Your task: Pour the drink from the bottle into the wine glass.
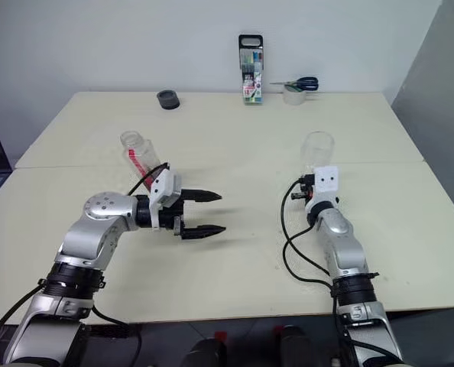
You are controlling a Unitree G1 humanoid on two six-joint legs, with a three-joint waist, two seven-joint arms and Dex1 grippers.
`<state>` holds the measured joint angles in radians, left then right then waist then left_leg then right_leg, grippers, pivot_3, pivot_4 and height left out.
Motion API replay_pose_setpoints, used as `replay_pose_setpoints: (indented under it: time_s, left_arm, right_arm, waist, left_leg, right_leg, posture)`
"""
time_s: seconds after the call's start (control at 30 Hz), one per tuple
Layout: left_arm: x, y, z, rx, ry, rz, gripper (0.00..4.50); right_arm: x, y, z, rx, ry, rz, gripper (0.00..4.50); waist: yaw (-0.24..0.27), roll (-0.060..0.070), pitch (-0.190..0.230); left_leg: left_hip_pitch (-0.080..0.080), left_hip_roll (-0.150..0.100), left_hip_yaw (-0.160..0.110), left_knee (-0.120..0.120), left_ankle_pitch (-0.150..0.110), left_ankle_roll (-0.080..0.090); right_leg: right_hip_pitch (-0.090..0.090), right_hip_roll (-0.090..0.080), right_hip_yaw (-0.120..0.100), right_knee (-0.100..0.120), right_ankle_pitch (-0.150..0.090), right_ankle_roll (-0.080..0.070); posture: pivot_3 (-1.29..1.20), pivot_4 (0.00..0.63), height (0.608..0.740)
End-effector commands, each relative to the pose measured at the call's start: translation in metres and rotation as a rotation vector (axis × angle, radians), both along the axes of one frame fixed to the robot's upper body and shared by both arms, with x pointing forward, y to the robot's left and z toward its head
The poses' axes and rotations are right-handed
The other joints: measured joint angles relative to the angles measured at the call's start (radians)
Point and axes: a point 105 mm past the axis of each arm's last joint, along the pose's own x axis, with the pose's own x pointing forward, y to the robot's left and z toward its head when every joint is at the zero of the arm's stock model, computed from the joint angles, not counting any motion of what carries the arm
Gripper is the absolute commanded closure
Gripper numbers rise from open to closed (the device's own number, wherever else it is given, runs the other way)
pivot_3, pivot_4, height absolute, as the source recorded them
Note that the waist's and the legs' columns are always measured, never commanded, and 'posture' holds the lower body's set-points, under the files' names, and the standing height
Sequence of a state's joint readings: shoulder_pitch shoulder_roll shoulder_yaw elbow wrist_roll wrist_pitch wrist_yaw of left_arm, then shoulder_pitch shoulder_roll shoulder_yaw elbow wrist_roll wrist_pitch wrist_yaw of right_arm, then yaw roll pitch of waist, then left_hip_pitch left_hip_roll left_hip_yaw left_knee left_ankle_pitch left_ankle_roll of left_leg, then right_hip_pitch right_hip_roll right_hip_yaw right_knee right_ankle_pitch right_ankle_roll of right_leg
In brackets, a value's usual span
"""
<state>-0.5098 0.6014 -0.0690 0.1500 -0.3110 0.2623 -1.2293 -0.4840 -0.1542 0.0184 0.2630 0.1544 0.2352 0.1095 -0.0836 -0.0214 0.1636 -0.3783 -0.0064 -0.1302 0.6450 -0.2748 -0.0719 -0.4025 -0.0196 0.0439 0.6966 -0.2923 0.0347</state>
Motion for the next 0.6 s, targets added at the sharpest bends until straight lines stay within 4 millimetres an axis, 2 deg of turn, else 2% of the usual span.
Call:
replay_pose_setpoints:
  time_s: [0.03,0.13,0.2,0.27,0.43,0.6]
  left_arm:
    - [0.004,0.013,0.007,-0.017,-0.07,0.115,0.0]
    - [0.001,0.02,0.0,-0.02,-0.078,0.18,0.0]
    - [0.002,0.028,0.005,-0.05,-0.107,0.258,0.0]
    - [0.003,0.035,0.01,-0.077,-0.128,0.328,0.0]
    - [-0.01,0.045,0.01,-0.059,-0.115,0.368,0.0]
    - [-0.01,0.053,0.024,-0.064,-0.14,0.433,0.0]
  right_arm:
    - [-0.01,0.01,-0.053,-0.092,0.161,0.063,4.27]
    - [-0.004,0.022,-0.037,-0.106,0.082,0.13,4.27]
    - [0.002,0.042,-0.012,-0.038,0.01,0.196,4.27]
    - [0.006,0.057,0.003,0.002,-0.032,0.247,4.27]
    - [0.011,0.1,0.004,-0.037,-0.039,0.375,4.27]
    - [0.016,0.121,0.002,-0.064,-0.037,0.434,4.27]
  waist:
    - [0.0,0.0,-0.001]
    - [-0.002,0.0,-0.001]
    - [-0.006,0.0,-0.001]
    - [-0.009,0.0,-0.001]
    - [-0.023,0.002,0.0]
    - [-0.02,0.002,0.001]
  left_leg:
    - [0.001,0.0,0.0,0.0,0.0,0.0]
    - [0.009,0.001,0.001,-0.003,0.0,0.0]
    - [0.017,0.001,0.001,-0.006,-0.001,0.001]
    - [0.016,0.003,0.002,-0.006,-0.001,0.001]
    - [0.017,0.005,0.002,-0.009,0.0,0.0]
    - [0.016,0.004,0.001,-0.01,0.0,0.0]
  right_leg:
    - [0.0,0.0,0.0,0.0,0.0,0.0]
    - [0.008,0.0,0.001,-0.001,-0.001,-0.001]
    - [0.016,0.0,0.0,-0.006,-0.002,-0.002]
    - [0.015,0.002,0.001,-0.006,-0.001,-0.002]
    - [0.013,0.004,0.001,-0.005,-0.002,-0.002]
    - [0.013,0.002,0.0,-0.006,-0.002,-0.003]
  posture:
    - [0.0,0.15,0.74]
    - [0.0,0.15,0.74]
    - [0.0,0.15,0.74]
    - [0.0,0.15,0.74]
    - [0.0,0.15,0.74]
    - [0.0,0.15,0.74]
